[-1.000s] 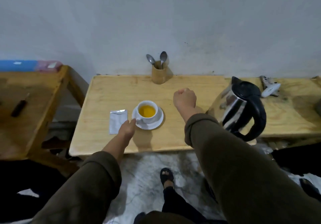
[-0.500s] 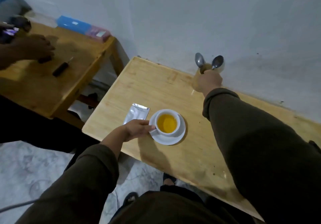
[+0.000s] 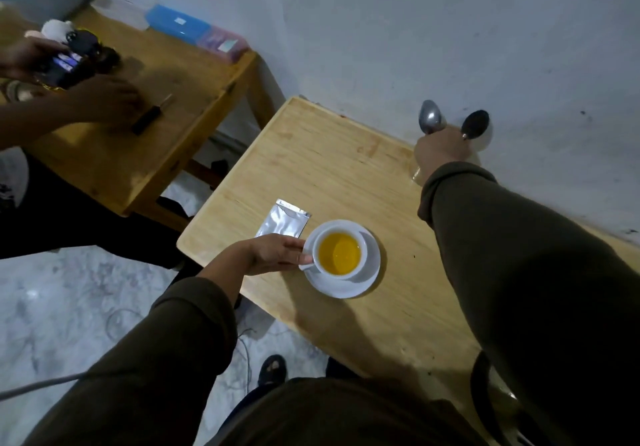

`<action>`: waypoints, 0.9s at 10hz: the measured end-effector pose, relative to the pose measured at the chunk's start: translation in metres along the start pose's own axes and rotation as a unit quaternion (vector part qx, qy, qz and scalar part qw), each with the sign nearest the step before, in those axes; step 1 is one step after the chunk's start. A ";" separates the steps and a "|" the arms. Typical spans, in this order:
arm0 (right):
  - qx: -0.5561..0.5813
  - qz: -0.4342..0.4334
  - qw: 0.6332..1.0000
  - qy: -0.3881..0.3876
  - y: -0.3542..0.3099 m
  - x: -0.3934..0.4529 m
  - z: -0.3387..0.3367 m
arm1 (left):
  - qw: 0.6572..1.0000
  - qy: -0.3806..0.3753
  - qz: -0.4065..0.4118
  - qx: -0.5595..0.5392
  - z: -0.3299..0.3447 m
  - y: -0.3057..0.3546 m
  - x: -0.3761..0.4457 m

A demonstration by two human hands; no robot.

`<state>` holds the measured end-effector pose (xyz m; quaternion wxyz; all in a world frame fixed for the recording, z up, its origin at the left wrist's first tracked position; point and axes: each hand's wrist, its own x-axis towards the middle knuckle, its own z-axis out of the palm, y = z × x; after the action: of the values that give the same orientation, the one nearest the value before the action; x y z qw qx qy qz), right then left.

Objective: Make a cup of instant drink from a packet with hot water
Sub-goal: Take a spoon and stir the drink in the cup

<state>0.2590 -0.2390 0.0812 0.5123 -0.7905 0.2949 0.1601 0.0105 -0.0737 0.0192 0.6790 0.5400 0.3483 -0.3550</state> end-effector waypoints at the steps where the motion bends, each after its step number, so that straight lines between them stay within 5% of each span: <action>1: -0.284 -0.226 0.932 -0.002 0.002 0.014 0.003 | 1.000 -0.008 -0.004 0.010 -0.002 0.002 0.001; 3: -0.155 -0.276 0.946 0.066 -0.006 -0.005 -0.001 | 0.999 -0.008 -0.004 0.038 -0.003 0.003 0.003; 6: -0.100 -0.395 0.910 0.075 -0.024 -0.065 -0.018 | 0.994 0.007 0.020 0.106 -0.004 0.004 -0.004; 9: -0.017 -0.253 0.966 0.046 0.066 -0.154 -0.021 | 0.971 0.028 0.103 0.214 -0.001 -0.004 -0.015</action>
<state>0.0974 -0.2314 0.1281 0.5089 -0.8543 0.1060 -0.0057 -0.0002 -0.0720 0.0296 0.5704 0.7156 0.2259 -0.3339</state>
